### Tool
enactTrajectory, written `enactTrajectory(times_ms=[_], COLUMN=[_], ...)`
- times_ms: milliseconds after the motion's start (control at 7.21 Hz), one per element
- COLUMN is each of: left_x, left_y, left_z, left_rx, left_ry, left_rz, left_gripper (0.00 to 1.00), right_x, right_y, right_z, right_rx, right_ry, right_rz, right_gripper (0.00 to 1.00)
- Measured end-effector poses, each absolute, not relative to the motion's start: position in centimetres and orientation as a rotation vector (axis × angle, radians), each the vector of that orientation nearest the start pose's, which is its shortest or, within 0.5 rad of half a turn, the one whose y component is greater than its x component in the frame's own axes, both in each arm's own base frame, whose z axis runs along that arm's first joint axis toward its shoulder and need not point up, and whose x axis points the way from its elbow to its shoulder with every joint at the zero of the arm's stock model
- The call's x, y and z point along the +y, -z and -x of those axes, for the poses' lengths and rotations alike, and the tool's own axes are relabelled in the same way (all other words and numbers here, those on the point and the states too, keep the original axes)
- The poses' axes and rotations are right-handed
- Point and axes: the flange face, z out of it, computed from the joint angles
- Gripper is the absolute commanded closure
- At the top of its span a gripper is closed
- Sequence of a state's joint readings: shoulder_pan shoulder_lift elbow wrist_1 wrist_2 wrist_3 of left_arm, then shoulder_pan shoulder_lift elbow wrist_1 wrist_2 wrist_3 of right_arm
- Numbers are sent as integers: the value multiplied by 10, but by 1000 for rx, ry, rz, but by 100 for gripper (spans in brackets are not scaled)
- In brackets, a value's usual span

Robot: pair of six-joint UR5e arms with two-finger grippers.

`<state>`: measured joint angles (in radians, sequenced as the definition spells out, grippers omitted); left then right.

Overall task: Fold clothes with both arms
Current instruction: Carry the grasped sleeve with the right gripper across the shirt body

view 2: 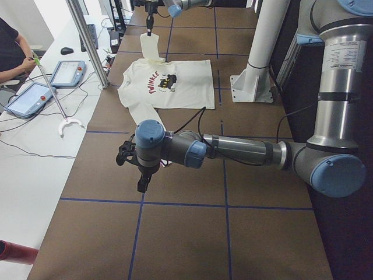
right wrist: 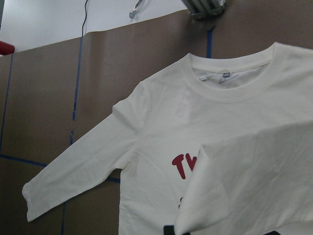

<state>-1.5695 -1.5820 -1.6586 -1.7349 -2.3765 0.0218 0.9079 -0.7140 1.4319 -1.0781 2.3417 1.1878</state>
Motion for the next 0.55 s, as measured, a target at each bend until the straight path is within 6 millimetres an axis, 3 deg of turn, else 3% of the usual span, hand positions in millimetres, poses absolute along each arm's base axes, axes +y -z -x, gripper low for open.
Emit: enactTrajectory(times_ms=[139, 277, 555], left_x=[-509, -509, -509], left_y=[-591, -592, -593], left_z=[61, 61, 61], left_rx=[799, 800, 800], left_ry=[-126, -125, -123], left_rz=[-255, -252, -250], left_gripper=[0, 0, 0], right_x=[-582, -561, -522], right_y=[-99, -93, -96], right_z=[430, 455, 493], right_rx=[-1310, -1317, -1317], right_ry=[36, 47, 58], right_rz=[-159, -151, -167], right_gripper=[100, 100, 100])
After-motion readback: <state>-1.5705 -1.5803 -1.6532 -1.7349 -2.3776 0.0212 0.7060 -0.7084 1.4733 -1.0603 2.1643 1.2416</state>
